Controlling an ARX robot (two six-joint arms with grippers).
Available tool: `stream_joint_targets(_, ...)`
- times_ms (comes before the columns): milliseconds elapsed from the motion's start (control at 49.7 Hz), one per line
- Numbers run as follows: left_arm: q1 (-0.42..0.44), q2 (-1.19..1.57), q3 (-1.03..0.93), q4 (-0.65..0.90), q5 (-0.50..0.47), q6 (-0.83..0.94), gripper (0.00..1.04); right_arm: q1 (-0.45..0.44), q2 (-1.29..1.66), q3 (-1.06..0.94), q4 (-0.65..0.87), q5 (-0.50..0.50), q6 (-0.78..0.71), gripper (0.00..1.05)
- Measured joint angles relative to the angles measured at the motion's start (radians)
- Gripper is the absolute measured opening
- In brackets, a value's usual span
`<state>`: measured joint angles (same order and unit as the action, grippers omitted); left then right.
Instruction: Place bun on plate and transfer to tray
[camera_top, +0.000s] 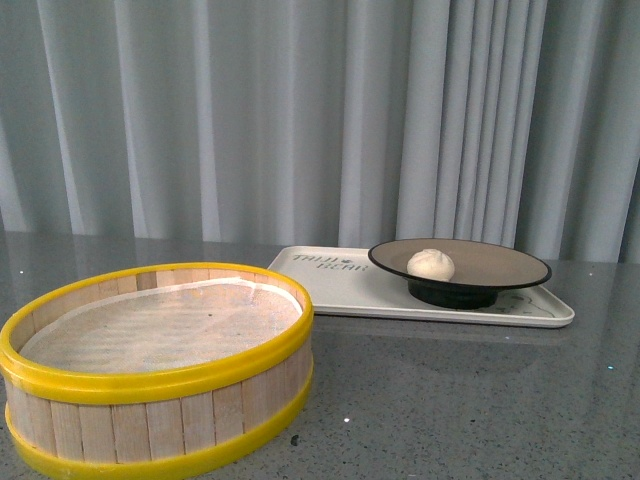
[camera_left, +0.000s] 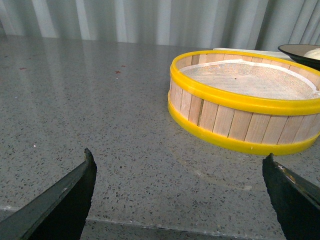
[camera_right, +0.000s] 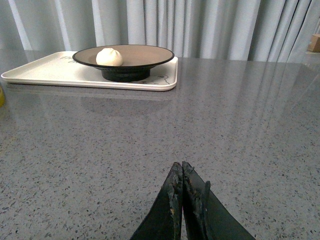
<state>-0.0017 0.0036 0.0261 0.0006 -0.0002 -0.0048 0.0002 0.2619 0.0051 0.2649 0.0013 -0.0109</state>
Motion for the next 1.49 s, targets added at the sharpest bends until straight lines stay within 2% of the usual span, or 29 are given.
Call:
stream_joint_targets(383, 0.0, 0.0, 0.0, 0.0, 0.0, 0.0, 0.98, 0.0, -0.093, 0.0, -0.093, 0.0, 0.0, 0.02)
stream_joint_targets(503, 0.0, 0.0, 0.0, 0.0, 0.0, 0.0, 0.98, 0.0, -0.218, 0.0, -0.254, -0.002, 0.0, 0.02)
stream_joint_targets(725, 0.0, 0.0, 0.0, 0.0, 0.0, 0.0, 0.98, 0.0, -0.257, 0.001, -0.264, -0.002, -0.001, 0.04)
stream_joint_targets(966, 0.0, 0.0, 0.0, 0.0, 0.0, 0.0, 0.98, 0.0, -0.258, 0.001, -0.264, -0.002, 0.0, 0.39)
stream_joint_targets(1228, 0.0, 0.0, 0.0, 0.0, 0.0, 0.0, 0.98, 0.0, -0.258, 0.001, -0.264, -0.002, 0.0, 0.96)
stream_joint_targets(1248, 0.0, 0.0, 0.0, 0.0, 0.0, 0.0, 0.98, 0.0, -0.258, 0.001, -0.264, -0.003, 0.0, 0.98)
stream_joint_targets(1490, 0.0, 0.0, 0.0, 0.0, 0.0, 0.0, 0.98, 0.0, -0.258, 0.001, -0.264, -0.002, 0.0, 0.96)
